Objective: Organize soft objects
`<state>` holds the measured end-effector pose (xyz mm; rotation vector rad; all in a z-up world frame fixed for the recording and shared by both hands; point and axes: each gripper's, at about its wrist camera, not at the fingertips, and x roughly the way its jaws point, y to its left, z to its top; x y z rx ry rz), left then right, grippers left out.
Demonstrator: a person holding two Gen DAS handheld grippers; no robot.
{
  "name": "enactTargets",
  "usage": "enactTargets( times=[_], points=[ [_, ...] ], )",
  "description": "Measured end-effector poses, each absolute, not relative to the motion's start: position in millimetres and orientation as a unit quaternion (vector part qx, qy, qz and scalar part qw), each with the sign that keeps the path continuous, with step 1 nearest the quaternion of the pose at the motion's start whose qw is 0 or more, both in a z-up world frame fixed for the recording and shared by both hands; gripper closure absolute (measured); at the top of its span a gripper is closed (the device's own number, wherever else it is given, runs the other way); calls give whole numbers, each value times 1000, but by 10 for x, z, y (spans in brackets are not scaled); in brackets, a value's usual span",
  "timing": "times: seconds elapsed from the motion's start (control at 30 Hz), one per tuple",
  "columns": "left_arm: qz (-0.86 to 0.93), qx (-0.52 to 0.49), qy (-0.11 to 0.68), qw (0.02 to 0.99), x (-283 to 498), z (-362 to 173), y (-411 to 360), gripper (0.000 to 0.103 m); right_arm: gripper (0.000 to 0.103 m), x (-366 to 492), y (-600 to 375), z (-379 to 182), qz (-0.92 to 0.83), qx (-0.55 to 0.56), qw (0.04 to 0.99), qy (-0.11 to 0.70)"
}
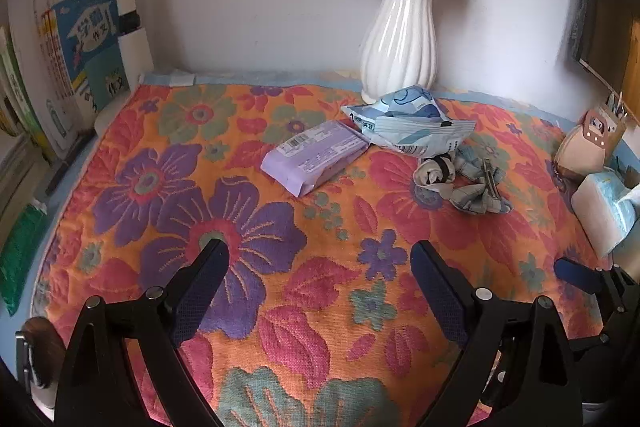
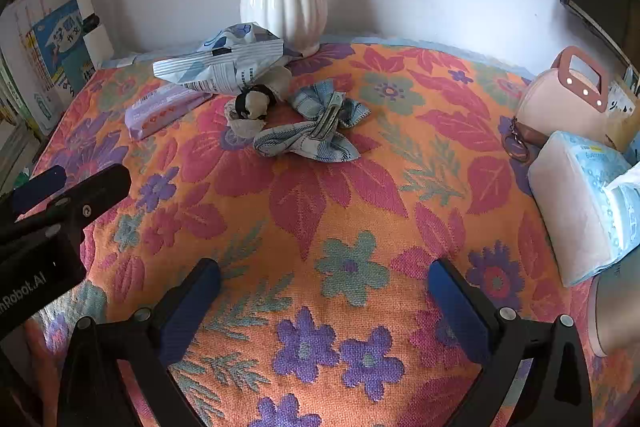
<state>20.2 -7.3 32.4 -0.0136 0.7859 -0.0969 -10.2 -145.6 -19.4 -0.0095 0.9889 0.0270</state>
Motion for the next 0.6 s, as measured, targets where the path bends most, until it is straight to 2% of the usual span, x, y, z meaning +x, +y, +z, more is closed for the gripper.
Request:
enactTargets(
  times=[0.6],
  points=[
    [-44,-11,386,921,211,322,-70,11,0,-113,-1465,-197,12,-4,880,475]
  ],
)
